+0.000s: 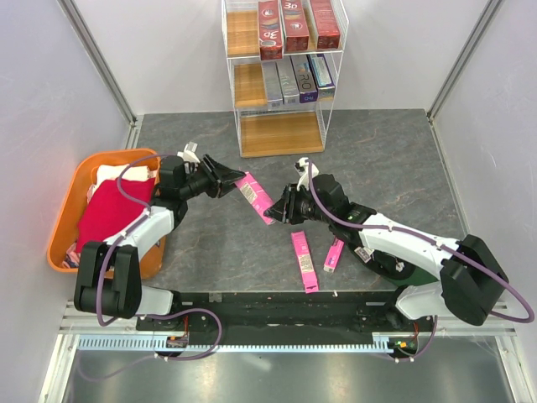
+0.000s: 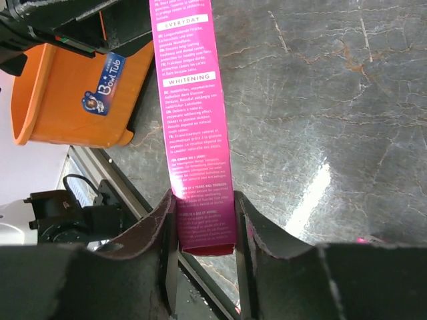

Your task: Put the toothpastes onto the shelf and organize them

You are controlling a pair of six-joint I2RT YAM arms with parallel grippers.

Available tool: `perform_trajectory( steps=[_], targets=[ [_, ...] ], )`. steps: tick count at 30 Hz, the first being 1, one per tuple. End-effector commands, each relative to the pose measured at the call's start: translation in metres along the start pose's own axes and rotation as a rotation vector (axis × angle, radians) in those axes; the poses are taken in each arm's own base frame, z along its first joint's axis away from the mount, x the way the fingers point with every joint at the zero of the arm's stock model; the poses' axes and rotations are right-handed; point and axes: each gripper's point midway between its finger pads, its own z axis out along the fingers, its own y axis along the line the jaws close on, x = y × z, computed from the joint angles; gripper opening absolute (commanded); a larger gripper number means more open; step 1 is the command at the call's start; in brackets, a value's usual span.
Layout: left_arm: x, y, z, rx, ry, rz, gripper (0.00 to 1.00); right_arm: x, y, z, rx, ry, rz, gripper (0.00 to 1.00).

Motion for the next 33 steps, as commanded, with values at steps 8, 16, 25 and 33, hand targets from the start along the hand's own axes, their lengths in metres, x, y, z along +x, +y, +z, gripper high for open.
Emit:
perform_trajectory(
  steps=[8,16,25,33],
  targets=[
    [-0.010,-0.010,-0.015,0.030,-0.028,0.026,0.87,-0.019,0.000,0.002,0.000,-0.073,0.028,0.22],
    [-0.025,0.013,-0.042,-0.218,-0.138,0.133,1.00,-0.043,-0.050,0.019,0.038,-0.107,0.152,0.21],
    [-0.030,0.017,-0.058,-0.306,-0.176,0.212,1.00,-0.098,-0.135,0.040,0.093,-0.215,0.315,0.20],
    [-0.022,0.033,-0.057,-0.333,-0.152,0.197,1.00,-0.162,-0.197,0.047,0.118,-0.318,0.381,0.20]
  ],
)
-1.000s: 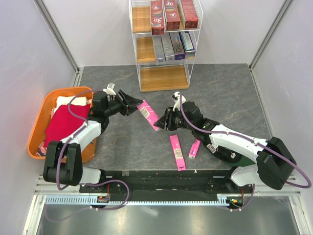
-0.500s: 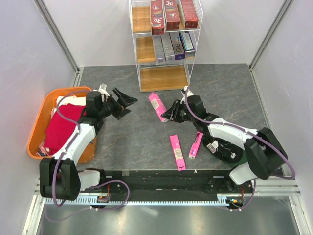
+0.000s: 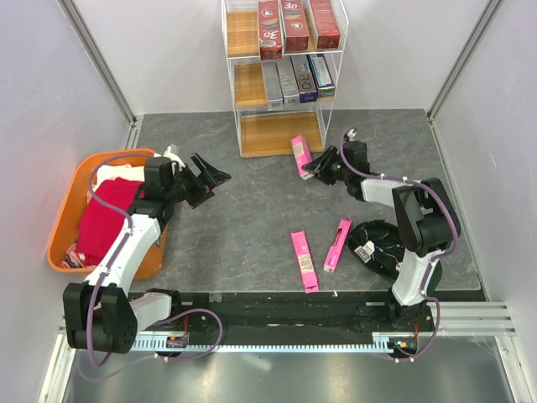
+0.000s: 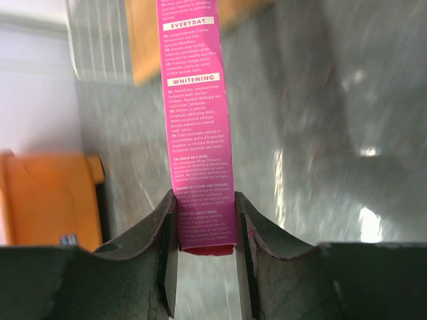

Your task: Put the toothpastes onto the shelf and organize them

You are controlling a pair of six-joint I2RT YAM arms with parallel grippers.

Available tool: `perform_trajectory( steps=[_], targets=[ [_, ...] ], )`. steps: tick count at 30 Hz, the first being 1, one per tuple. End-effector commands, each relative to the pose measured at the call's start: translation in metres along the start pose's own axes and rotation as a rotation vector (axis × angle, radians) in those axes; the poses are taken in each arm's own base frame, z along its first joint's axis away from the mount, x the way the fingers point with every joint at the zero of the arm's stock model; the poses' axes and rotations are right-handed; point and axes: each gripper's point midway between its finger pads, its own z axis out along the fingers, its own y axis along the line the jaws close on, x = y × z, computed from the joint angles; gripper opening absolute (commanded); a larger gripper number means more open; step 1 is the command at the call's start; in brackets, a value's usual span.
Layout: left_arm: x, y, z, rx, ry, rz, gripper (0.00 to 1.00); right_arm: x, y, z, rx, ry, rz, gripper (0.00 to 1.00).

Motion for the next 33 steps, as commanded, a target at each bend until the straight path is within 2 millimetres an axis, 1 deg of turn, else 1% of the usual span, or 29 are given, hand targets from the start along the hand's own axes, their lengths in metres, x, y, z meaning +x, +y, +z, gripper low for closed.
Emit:
perform_trajectory(
  steps=[1,2,3,4,5,6,7,8,9,10,11,12,14,16,18,19,20,21,22,23,24,25,26,27,28,29,30,32,33],
  targets=[
    [0.002,0.012,0.000,-0.029,-0.005,0.042,1.00,-0.058,0.037,0.008,-0.146,-0.112,-0.010,0.20],
    [0.003,0.014,0.001,-0.033,-0.003,0.042,1.00,-0.069,0.040,0.010,-0.146,-0.125,-0.013,0.20],
    [0.004,0.015,0.001,-0.034,-0.002,0.041,1.00,-0.069,0.033,0.019,-0.129,-0.119,-0.003,0.20],
    [0.005,0.016,0.001,-0.037,0.001,0.039,1.00,-0.074,0.031,0.022,-0.128,-0.121,0.004,0.21],
    [0.006,0.018,0.002,-0.039,0.003,0.038,1.00,-0.083,0.035,0.026,-0.135,-0.129,0.014,0.21],
    [0.006,0.018,0.003,-0.039,0.005,0.038,1.00,-0.080,0.024,0.036,-0.113,-0.112,0.034,0.21],
    [0.008,0.019,0.003,-0.040,0.010,0.034,1.00,-0.082,0.022,0.041,-0.113,-0.110,0.046,0.21],
    [0.009,0.020,0.003,-0.040,0.012,0.035,1.00,-0.088,0.026,0.045,-0.122,-0.121,0.062,0.22],
    [0.009,0.019,0.003,-0.038,0.012,0.033,1.00,-0.085,0.016,0.053,-0.106,-0.112,0.080,0.22],
    [0.011,0.021,0.003,-0.038,0.016,0.031,1.00,-0.091,0.018,0.057,-0.109,-0.124,0.086,0.22],
    [0.011,0.021,0.003,-0.036,0.016,0.029,1.00,-0.092,0.015,0.060,-0.104,-0.128,0.094,0.23],
    [0.012,0.020,0.003,-0.034,0.016,0.028,1.00,-0.090,0.008,0.066,-0.089,-0.125,0.116,0.23],
    [0.014,0.022,0.002,-0.033,0.019,0.020,1.00,-0.095,0.002,0.071,-0.067,-0.149,0.131,0.26],
    [0.017,0.023,0.003,-0.030,0.023,0.015,1.00,-0.098,-0.005,0.073,-0.041,-0.170,0.139,0.28],
    [0.019,0.024,0.002,-0.024,0.028,0.012,1.00,-0.104,-0.012,0.073,-0.010,-0.206,0.146,0.32],
    [0.019,0.023,0.002,-0.021,0.027,0.011,1.00,-0.103,-0.018,0.072,0.009,-0.209,0.152,0.34],
    [0.021,0.024,0.001,-0.022,0.030,0.008,1.00,-0.105,-0.022,0.071,0.025,-0.224,0.155,0.39],
    [0.022,0.025,0.001,-0.022,0.032,0.009,1.00,-0.104,-0.024,0.070,0.030,-0.224,0.158,0.45],
    [0.022,0.025,0.001,-0.021,0.031,0.010,1.00,-0.100,-0.031,0.069,0.046,-0.219,0.166,0.52],
    [0.022,0.024,0.001,-0.019,0.032,0.009,1.00,-0.098,-0.030,0.068,0.045,-0.217,0.166,0.63],
    [0.022,0.024,0.000,-0.018,0.031,0.011,1.00,-0.096,-0.031,0.066,0.046,-0.212,0.166,0.68],
    [0.023,0.025,0.001,-0.020,0.032,0.008,1.00,-0.090,-0.037,0.066,0.062,-0.198,0.169,0.74],
    [0.023,0.025,0.001,-0.017,0.034,0.012,1.00,-0.089,-0.037,0.063,0.064,-0.195,0.169,0.82],
    [0.023,0.025,0.001,-0.018,0.033,0.012,1.00,-0.086,-0.038,0.061,0.065,-0.187,0.171,0.85],
    [0.023,0.025,0.001,-0.019,0.036,0.012,1.00,-0.079,-0.044,0.059,0.074,-0.179,0.174,0.89],
    [0.024,0.025,0.001,-0.018,0.037,0.011,1.00,-0.079,-0.042,0.056,0.071,-0.179,0.172,0.90],
    [0.025,0.025,0.001,-0.014,0.042,0.012,1.00,-0.072,-0.047,0.053,0.078,-0.168,0.178,0.90],
    [0.025,0.025,0.001,-0.014,0.042,0.013,1.00,-0.070,-0.045,0.048,0.072,-0.166,0.177,0.91],
    [0.025,0.026,0.001,-0.015,0.041,0.013,1.00,-0.064,-0.049,0.045,0.078,-0.155,0.182,0.91]
  ],
)
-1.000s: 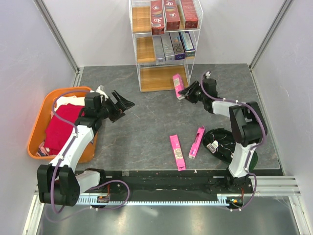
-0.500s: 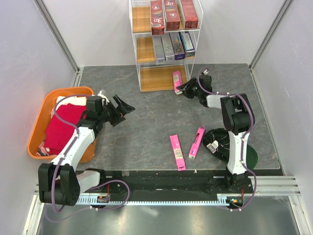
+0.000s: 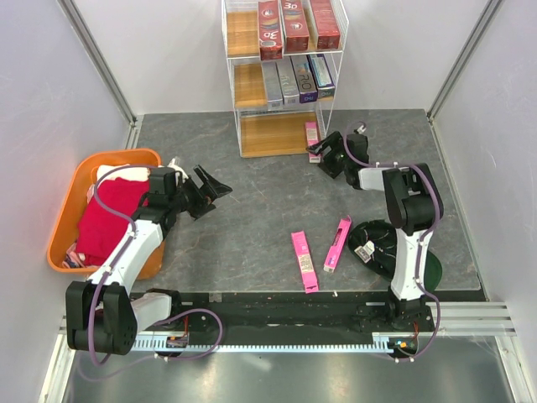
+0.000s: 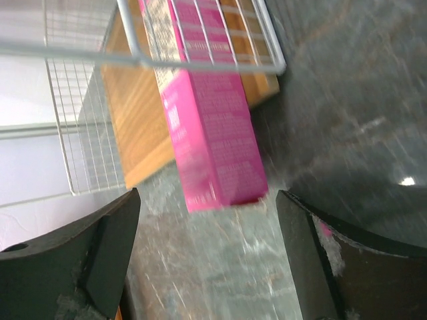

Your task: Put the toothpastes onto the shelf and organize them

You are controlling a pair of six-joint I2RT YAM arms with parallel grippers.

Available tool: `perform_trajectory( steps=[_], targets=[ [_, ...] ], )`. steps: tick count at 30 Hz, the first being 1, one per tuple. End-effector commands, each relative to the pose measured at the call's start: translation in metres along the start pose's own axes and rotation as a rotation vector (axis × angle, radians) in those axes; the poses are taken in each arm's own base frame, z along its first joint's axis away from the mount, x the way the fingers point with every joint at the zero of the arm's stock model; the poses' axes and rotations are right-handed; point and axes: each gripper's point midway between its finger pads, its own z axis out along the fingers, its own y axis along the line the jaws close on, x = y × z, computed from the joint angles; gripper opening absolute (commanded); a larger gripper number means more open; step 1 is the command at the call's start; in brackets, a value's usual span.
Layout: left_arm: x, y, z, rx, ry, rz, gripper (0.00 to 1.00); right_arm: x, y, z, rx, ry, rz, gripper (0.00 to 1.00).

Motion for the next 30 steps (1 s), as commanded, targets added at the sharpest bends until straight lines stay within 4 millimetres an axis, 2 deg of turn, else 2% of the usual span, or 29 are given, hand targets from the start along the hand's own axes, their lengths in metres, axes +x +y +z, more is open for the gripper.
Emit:
perform_trajectory(
  steps=[1,6,9,10,12,13,15,16,18,19,20,22,23,25,26,30],
  targets=[
    [-0.004,-0.008,-0.003,0.042,-0.019,0.041,1.00,0.008,-0.006,-0.017,0.011,0.017,0.001,0.91],
    [-0.003,-0.006,-0.003,0.037,-0.018,0.036,1.00,0.019,-0.014,-0.029,0.019,0.036,0.026,0.86],
    [-0.003,-0.006,-0.003,0.039,-0.018,0.038,1.00,0.019,-0.012,-0.030,-0.001,0.031,0.029,0.67],
    [-0.003,-0.006,-0.003,0.039,-0.018,0.038,1.00,0.020,-0.013,-0.027,-0.004,0.035,0.032,0.55],
    [-0.003,-0.006,-0.003,0.038,-0.017,0.037,1.00,0.018,-0.010,-0.024,-0.019,0.030,0.040,0.46],
    [-0.003,-0.006,-0.003,0.039,-0.018,0.038,1.00,0.020,-0.014,-0.020,-0.013,0.035,0.045,0.39],
    [-0.002,-0.005,-0.003,0.036,-0.017,0.035,1.00,0.016,-0.009,-0.013,-0.025,0.030,0.047,0.34],
    [-0.002,-0.004,-0.003,0.034,-0.017,0.038,1.00,0.017,-0.014,-0.009,-0.014,0.035,0.051,0.30],
    [-0.001,-0.003,-0.002,0.031,-0.016,0.036,1.00,0.010,-0.008,-0.002,-0.022,0.020,0.055,0.28],
    [-0.002,-0.003,-0.002,0.032,-0.017,0.037,1.00,0.011,-0.013,0.003,-0.012,0.022,0.060,0.28],
    [-0.001,-0.003,-0.002,0.032,-0.015,0.035,1.00,0.005,-0.006,0.008,-0.026,0.012,0.057,0.27],
    [-0.001,-0.003,-0.002,0.030,-0.015,0.034,1.00,0.004,-0.011,0.017,-0.016,0.014,0.074,0.27],
    [-0.001,-0.003,-0.002,0.031,-0.014,0.036,1.00,-0.002,-0.002,0.022,-0.037,0.007,0.076,0.27],
    [-0.001,-0.003,-0.002,0.031,-0.012,0.035,1.00,-0.003,-0.005,0.029,-0.036,0.010,0.089,0.26],
    [-0.001,-0.004,-0.003,0.034,-0.013,0.038,1.00,-0.011,0.005,0.032,-0.055,-0.002,0.091,0.26],
    [0.002,-0.002,0.000,0.032,-0.001,0.034,1.00,-0.020,0.012,0.039,-0.047,-0.006,0.078,0.26]
  ],
)
